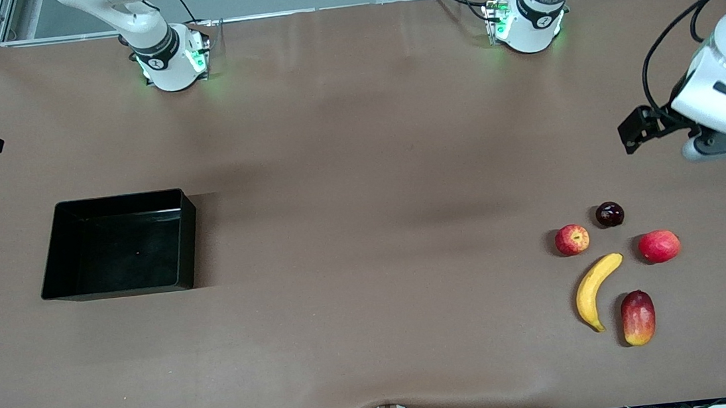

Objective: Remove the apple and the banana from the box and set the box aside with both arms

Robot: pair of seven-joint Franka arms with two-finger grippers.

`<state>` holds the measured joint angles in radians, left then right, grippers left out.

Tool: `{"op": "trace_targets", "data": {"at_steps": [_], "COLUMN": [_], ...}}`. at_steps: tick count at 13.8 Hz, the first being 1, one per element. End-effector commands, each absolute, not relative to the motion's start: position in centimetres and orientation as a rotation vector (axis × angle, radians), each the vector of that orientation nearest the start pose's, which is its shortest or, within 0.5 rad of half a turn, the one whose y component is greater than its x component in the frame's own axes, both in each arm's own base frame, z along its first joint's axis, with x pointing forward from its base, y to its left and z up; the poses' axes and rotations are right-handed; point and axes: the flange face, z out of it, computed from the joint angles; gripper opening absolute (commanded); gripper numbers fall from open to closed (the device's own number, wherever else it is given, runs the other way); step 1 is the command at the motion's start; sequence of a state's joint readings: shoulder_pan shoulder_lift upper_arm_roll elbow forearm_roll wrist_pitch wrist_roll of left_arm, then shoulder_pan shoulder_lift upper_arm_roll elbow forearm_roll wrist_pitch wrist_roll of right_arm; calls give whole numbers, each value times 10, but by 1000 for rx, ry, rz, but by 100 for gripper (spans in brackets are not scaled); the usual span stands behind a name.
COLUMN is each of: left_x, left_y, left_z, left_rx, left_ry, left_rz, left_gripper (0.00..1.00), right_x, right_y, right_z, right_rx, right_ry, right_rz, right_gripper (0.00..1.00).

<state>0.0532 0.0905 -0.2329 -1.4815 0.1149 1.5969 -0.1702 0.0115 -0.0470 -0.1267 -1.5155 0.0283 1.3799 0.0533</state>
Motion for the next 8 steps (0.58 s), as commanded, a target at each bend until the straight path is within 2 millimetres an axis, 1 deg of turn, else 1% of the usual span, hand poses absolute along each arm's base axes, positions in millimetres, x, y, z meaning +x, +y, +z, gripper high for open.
{"op": "trace_targets", "data": {"at_steps": [1,3,4,7,8], "left_x": [551,542,537,525,524], "left_y": [-77,-79,-80,-76,-69], "left_z": [627,631,636,635,636], "left_rx": [-3066,-3062,-3062,-3104,-3114], "left_ry": [46,84,86,81,95], "left_rz": [-56,-69,-83,-68,-68], "left_gripper": [100,100,100,100,100], "right_x": [513,514,514,514,514], "right_y": [-62,-60,-60,-56,-58], "right_z": [660,660,660,660,659], "right_rx": [-3099,-3107,-3107,-3108,-3107], "right_ry": [223,94,74,53,57], "right_rz": [127,126,126,126,128], "right_gripper": [100,100,100,100,100]}}
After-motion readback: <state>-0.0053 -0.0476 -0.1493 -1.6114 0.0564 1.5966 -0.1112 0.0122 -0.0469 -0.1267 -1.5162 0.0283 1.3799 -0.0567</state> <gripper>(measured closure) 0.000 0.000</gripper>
